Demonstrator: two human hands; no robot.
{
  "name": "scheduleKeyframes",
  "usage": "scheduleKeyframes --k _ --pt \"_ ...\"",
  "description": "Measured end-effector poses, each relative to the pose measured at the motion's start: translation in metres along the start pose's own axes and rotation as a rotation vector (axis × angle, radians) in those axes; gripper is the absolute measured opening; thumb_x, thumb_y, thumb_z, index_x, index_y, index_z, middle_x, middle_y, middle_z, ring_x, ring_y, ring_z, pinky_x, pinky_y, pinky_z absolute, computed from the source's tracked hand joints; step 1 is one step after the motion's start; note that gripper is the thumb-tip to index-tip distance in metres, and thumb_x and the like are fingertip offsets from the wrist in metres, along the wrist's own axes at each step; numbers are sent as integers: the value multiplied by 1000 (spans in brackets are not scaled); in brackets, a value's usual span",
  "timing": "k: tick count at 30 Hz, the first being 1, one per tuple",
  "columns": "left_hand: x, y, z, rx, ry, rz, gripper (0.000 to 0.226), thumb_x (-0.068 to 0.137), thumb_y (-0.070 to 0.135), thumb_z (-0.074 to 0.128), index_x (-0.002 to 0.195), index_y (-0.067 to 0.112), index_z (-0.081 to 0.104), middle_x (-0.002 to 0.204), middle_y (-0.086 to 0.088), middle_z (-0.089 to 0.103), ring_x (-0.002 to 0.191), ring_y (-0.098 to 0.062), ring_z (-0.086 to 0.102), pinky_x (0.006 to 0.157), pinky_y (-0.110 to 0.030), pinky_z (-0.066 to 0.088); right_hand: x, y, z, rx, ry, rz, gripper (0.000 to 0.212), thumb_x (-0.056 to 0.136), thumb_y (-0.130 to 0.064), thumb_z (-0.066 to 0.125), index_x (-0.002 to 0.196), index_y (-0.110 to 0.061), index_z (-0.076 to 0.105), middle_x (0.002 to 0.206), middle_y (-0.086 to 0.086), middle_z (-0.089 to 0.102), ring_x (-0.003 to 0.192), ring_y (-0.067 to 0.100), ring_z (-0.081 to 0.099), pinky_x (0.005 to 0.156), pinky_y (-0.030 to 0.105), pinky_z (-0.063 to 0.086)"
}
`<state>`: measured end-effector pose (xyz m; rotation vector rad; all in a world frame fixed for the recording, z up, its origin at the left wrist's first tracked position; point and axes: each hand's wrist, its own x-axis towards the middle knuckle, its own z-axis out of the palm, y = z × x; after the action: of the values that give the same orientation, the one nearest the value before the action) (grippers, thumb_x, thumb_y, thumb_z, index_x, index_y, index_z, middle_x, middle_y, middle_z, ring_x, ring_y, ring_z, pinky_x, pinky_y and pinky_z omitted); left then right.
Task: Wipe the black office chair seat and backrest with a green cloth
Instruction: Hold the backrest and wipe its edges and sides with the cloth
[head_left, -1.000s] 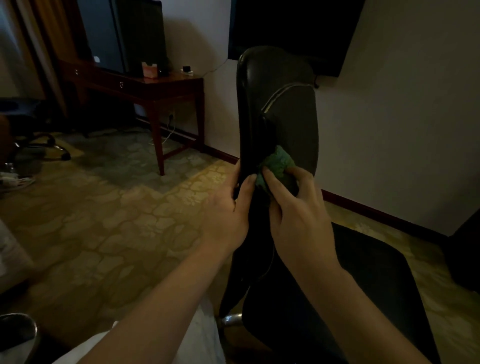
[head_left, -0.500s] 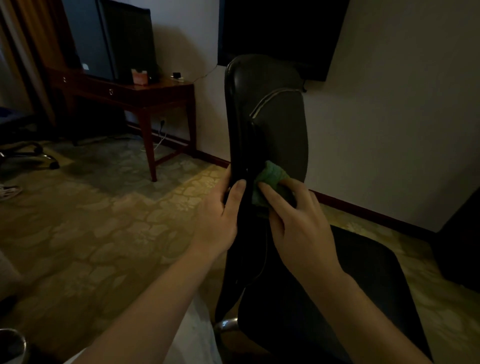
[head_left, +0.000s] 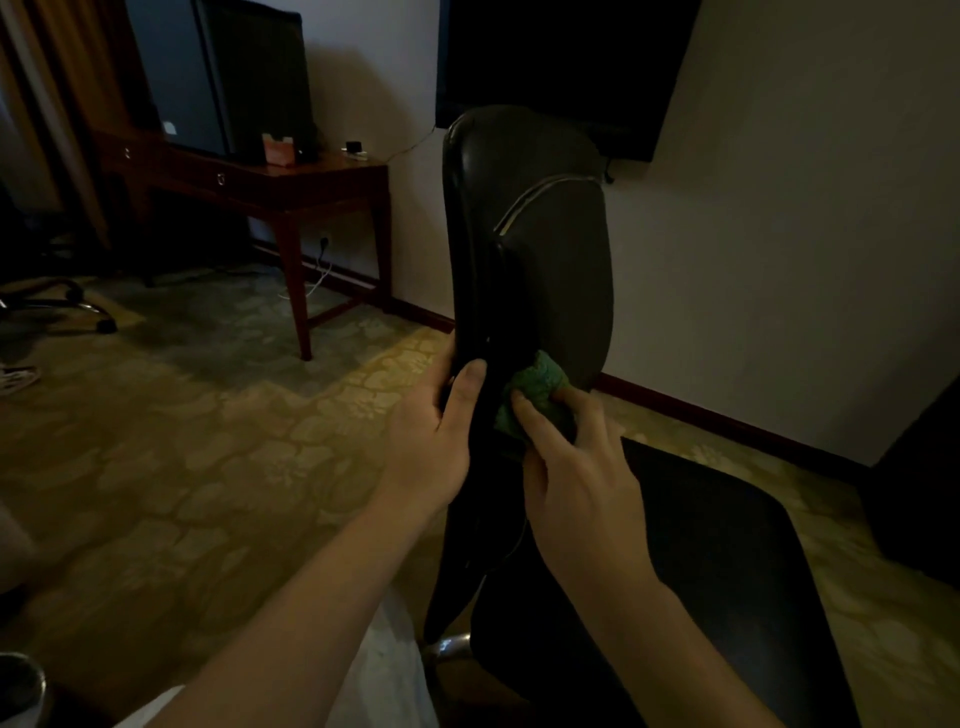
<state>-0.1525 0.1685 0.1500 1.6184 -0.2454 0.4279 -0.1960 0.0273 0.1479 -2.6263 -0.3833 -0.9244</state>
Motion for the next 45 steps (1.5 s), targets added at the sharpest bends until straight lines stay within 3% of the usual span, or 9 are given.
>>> scheduleKeyframes --k 8,12,20,26,32,38,41,45 --pt "-1 2 0 -58 -7 -44 53 96 58 47 143 34 50 129 12 64 122 -10 60 103 -45 49 12 0 -9 36 48 -58 44 94 -28 46 137 -22 54 138 12 48 117 28 55 76 27 50" --pt "-2 6 -1 -103 -11 -35 47 99 43 46 143 26 51 125 12 66 116 -6 63 99 -36 52 28 -10 -12 9 54 -50 47 94 -31 44 139 -22 51 139 12 46 118 29 54 77 32 55" --pt "-2 6 0 -32 2 27 46 100 42 42 142 25 51 124 13 66 114 0 62 93 -22 52 19 -16 7 -5 86 35 47 91 -22 59 138 -21 55 139 15 47 122 33 51 77 36 57" --pt "-2 11 -1 -28 -10 9 49 96 50 43 139 29 53 122 17 67 114 1 61 99 -28 51 -14 5 15 36 9 33 46 90 -24 51 136 -23 56 142 12 45 123 29 50 79 31 56" --pt "-3 3 0 -59 7 -16 49 98 51 46 143 30 50 127 15 65 119 -3 60 103 -39 50 -7 14 1 124 47 -53 44 93 -23 50 137 -22 55 141 11 46 125 28 50 87 30 50" --pt "-2 9 -2 -112 -35 -1 41 102 35 45 141 23 52 126 9 66 117 -9 63 100 -37 52 28 10 -13 153 128 -155 44 96 -25 51 140 -21 53 140 11 47 123 26 51 91 31 49" --pt "-1 8 -1 -110 -17 -14 44 99 41 46 141 26 53 127 12 66 118 -7 62 103 -38 50 31 11 -3 114 105 -163 40 95 -24 54 134 -18 59 140 14 48 124 33 50 90 39 53" --pt "1 4 -2 -72 -7 -27 49 99 51 46 142 29 51 129 14 64 121 -5 59 104 -40 49 11 22 12 85 84 -143 40 94 -24 53 133 -17 60 142 18 46 127 35 48 90 33 47"
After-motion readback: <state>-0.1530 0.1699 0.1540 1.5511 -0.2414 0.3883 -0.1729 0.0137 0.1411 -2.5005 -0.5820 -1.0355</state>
